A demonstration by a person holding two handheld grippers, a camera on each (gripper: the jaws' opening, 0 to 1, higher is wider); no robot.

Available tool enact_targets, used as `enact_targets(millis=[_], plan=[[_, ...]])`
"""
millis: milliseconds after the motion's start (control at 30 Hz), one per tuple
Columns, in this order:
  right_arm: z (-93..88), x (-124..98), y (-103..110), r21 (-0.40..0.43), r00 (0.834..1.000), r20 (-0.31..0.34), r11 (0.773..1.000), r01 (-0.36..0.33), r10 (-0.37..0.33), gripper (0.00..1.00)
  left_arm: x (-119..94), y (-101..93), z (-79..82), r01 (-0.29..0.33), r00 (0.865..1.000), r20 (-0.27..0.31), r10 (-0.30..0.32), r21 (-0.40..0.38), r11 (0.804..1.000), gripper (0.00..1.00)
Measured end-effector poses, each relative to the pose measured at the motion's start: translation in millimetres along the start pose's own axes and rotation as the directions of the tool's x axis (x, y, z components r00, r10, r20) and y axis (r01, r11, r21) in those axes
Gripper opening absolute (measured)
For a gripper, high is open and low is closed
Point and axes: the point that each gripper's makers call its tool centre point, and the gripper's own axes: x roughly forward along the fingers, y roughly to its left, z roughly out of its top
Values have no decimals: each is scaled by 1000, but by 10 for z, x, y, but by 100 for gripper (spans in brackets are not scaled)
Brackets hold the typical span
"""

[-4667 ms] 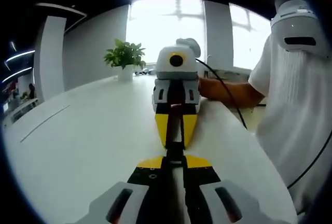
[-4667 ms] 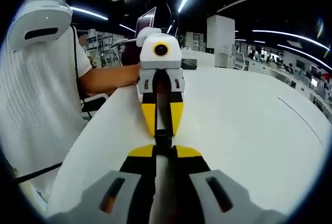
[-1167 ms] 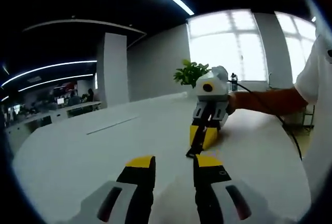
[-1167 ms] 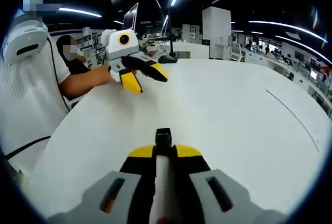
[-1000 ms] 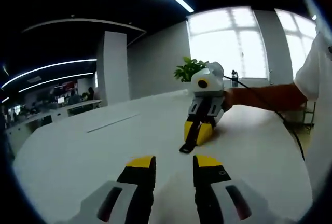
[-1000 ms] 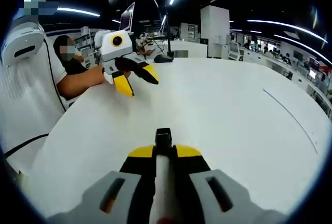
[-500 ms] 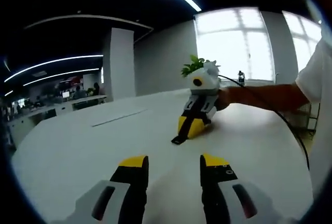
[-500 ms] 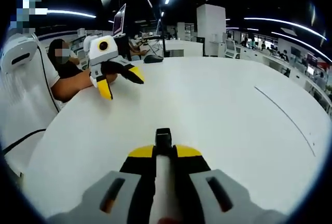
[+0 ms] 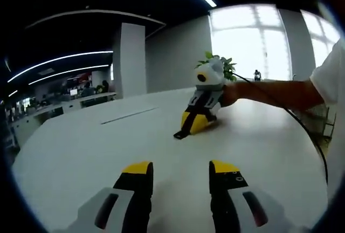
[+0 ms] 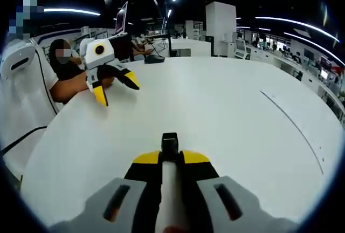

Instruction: Snap the two parts of the plastic buckle together until the buckle closes and remains connected.

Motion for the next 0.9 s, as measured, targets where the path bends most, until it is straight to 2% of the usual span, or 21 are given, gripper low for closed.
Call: enact_targets(millis=[667,900], plan=[[-6,-25,-18,-8,1000,16,1000,-1,1,12,18,27,-22,-14,1000,-11,14,20,1000,41],[-4,-23,-16,-15,1000,20,1000,-17,17,17,11,53,-16,-16,1000,-6,16,2,1000,41]])
